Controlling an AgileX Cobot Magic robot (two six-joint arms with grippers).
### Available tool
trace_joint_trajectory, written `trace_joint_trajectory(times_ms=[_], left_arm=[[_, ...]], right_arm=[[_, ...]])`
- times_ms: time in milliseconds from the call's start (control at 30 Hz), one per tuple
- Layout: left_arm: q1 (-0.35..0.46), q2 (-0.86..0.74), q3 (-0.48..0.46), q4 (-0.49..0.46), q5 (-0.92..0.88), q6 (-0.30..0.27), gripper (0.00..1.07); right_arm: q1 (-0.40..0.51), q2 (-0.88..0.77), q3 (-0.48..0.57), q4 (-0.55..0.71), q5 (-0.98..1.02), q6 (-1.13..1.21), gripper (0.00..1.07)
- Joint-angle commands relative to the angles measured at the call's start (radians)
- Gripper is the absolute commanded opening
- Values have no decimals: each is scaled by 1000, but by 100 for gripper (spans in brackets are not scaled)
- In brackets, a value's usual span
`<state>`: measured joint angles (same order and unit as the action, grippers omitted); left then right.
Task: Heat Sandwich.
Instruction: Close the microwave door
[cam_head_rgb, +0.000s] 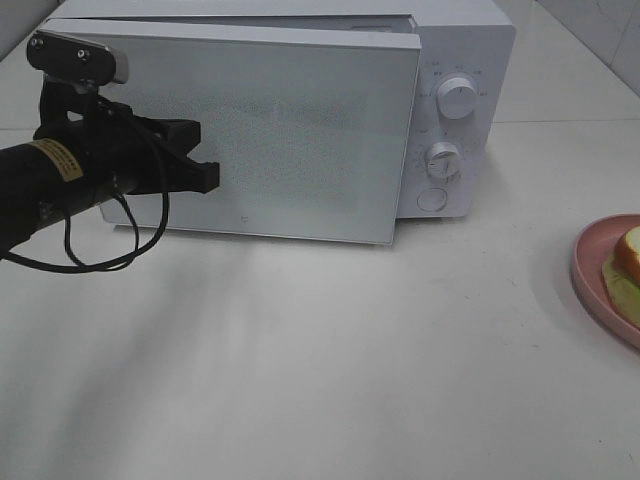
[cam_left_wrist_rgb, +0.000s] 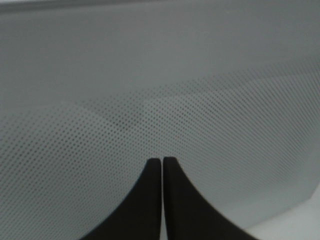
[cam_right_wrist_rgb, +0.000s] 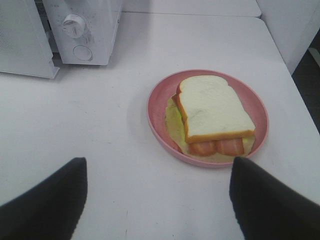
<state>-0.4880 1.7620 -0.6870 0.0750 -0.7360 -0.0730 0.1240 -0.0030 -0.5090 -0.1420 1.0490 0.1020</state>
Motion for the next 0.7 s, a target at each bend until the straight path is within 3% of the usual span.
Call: trace_joint_trajectory(times_ms=[33, 700], left_arm=[[-18, 18, -40, -17, 24, -1, 0], [-83, 130, -262, -17, 113, -1, 0]], right_arm=[[-8, -26, 5, 1, -7, -5, 76], [-8, -26, 5, 1, -7, -5, 76]])
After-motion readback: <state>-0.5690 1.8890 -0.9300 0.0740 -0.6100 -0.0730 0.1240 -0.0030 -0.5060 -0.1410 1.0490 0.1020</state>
